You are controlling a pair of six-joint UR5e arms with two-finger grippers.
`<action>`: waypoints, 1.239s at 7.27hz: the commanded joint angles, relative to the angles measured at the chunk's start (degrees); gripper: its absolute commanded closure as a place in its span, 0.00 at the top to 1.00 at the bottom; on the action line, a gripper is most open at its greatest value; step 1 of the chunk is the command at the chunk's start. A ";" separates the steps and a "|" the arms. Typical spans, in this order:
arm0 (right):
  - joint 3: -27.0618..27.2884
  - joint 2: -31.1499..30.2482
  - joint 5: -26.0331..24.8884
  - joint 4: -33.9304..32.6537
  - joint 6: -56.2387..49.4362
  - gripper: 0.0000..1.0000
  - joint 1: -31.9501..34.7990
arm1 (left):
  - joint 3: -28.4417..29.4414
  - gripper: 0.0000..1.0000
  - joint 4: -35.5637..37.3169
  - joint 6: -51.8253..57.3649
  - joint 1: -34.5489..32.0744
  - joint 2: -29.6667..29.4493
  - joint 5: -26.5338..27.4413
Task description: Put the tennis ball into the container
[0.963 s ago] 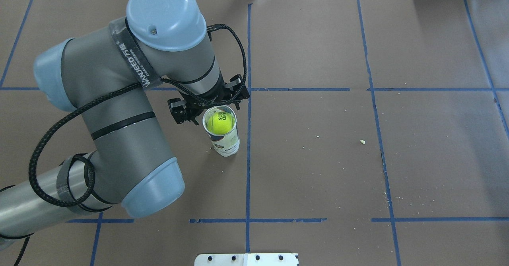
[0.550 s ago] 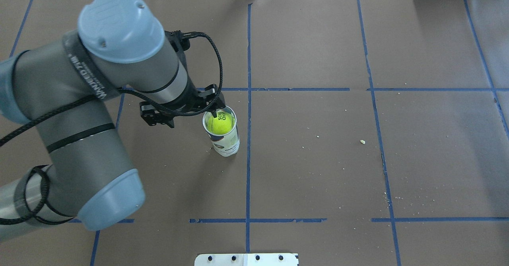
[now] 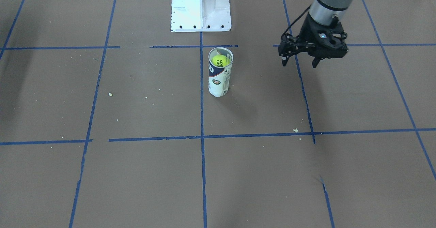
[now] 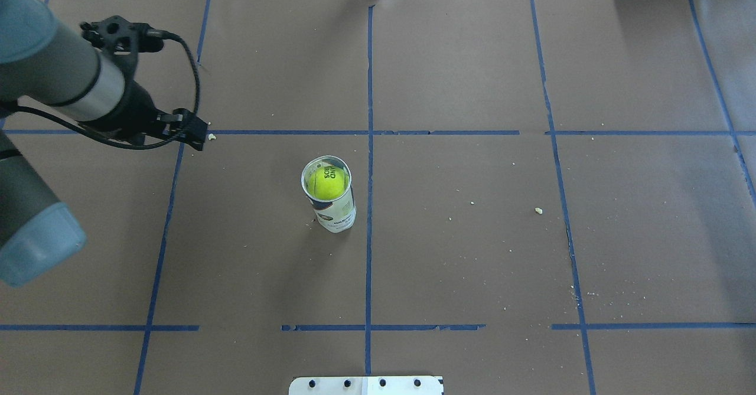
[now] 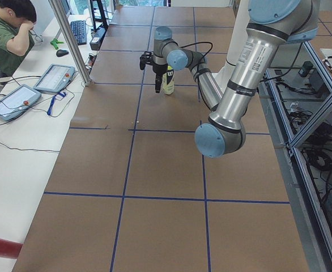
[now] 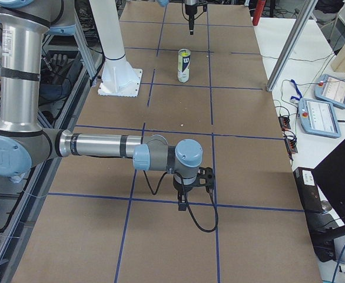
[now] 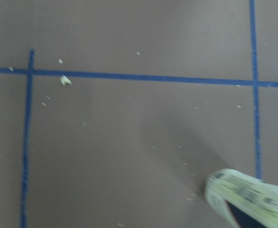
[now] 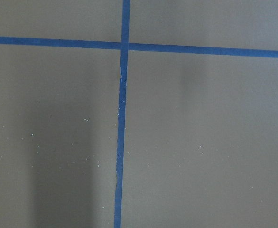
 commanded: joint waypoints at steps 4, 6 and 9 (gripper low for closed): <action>0.00 -0.05 0.00 0.02 0.00 1.00 0.00 | 9.61 1.00 -4.11 46.34 -28.27 18.32 -9.75; 0.00 0.04 0.00 0.02 0.00 1.00 0.00 | 16.72 1.00 -4.90 60.42 -38.90 20.45 -9.75; 0.00 -0.05 0.00 0.02 0.00 1.00 0.00 | 20.08 1.00 -4.72 61.63 -44.74 25.37 -9.75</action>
